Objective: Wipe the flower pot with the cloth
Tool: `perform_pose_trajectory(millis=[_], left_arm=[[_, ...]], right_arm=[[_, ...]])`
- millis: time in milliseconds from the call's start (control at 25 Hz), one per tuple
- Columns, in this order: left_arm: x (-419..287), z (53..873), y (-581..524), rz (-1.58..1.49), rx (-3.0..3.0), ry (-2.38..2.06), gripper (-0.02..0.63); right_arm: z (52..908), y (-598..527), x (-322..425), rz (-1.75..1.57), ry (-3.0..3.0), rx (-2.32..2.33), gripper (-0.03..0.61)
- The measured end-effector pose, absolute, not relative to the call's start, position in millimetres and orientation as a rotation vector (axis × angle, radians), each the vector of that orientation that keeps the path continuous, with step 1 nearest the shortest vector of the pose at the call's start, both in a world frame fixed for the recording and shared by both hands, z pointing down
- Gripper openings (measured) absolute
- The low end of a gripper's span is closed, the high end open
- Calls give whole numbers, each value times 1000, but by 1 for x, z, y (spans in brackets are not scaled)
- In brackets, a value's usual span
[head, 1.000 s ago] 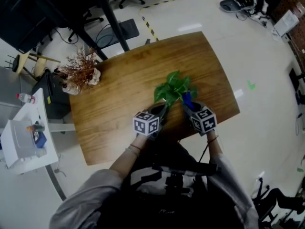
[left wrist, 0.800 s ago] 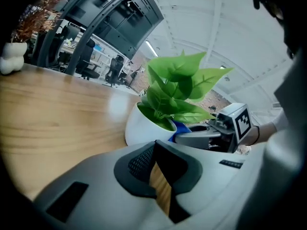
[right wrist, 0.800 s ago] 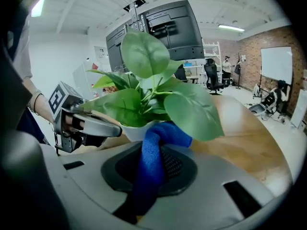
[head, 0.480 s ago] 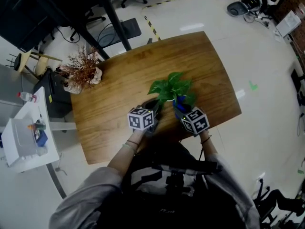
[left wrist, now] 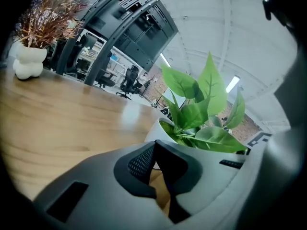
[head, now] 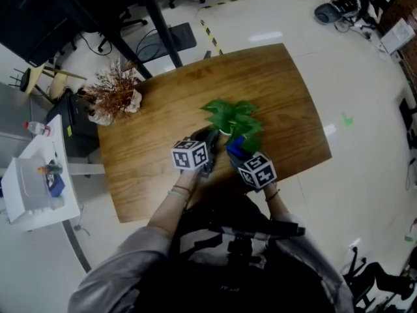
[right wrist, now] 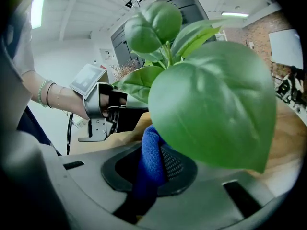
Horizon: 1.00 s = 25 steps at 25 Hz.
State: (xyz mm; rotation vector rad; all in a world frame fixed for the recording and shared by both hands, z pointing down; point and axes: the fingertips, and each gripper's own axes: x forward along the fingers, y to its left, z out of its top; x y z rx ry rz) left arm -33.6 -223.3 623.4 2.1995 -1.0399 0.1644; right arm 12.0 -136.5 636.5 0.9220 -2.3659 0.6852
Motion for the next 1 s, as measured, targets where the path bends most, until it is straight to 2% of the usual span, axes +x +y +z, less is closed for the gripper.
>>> perform_pose_trajectory(millis=[280,480,760,1000], left_arm=[[-18,620,-196,200,2252,-968,5],[-2,627,-180,231,2252,-916,6],[-4,627,-187,222,2241,-936,5],[-20,626,-196,218,2226,-985,5]], right_arm=[[637,-120,82,691,-2304,1019,60],[625,-147,119,607,-2287,1077,60],[597,-200,102,406,-2380,929,60],[598,-202,73,365,-2416,796,60]])
